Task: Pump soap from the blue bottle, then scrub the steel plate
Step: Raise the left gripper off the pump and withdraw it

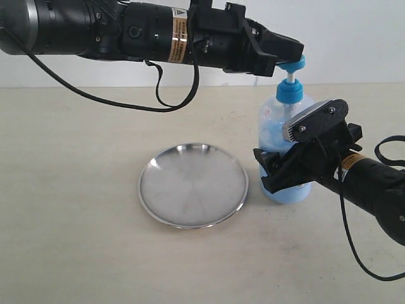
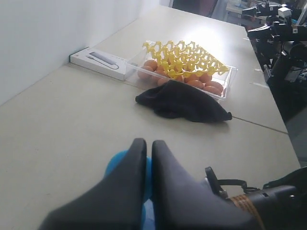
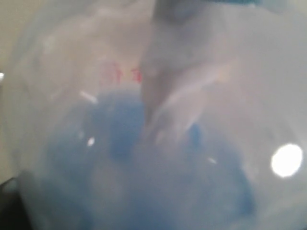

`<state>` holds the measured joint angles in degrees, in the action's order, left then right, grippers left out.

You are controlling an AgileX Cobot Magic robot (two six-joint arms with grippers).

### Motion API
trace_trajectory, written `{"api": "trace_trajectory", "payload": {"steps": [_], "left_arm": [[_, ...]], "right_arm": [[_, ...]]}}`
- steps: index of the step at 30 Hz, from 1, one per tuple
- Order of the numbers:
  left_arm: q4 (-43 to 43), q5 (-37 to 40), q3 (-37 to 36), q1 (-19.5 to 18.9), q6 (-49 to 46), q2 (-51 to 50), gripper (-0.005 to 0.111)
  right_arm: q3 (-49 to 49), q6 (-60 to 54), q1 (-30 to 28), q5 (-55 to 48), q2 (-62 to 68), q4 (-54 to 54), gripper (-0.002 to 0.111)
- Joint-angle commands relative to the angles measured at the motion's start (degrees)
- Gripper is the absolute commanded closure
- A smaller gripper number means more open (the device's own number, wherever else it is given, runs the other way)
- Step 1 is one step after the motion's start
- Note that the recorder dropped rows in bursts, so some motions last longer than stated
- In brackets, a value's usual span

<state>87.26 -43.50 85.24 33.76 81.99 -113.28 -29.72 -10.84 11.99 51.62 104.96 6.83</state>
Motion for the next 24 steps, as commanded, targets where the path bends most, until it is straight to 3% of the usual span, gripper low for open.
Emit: {"api": "trace_trajectory", "payload": {"steps": [1,3,5,8,17,24], "left_arm": [[8.05,1.52,-1.89,0.29,1.15,-3.31,0.103],[1.48,1.51,-1.89,0.29,-3.85,-2.94,0.103],[-13.2,1.51,-1.42,0.19,-17.45,-0.27,0.103],[-26.25,1.76,-0.3,0.19,-30.79,4.39,0.103],[-25.97,7.56,-1.22,0.19,-33.91,11.12,0.103],[-26.92,11.59,-4.97,0.19,-39.66,17.9,0.103]], "right_arm": [[-0.26,-1.77,0.03,-0.01,-0.32,1.39,0.108],[-0.26,-1.77,0.03,0.21,-0.32,1.39,0.108],[-0.26,-1.77,0.03,0.79,-0.32,1.39,0.108],[-0.26,0.76,0.03,1.35,-0.32,-0.84,0.108],[-0.26,8.9,0.03,1.77,-0.32,-2.03,0.108],[-0.26,9.14,0.03,2.08,-0.32,-2.03,0.108]]}}
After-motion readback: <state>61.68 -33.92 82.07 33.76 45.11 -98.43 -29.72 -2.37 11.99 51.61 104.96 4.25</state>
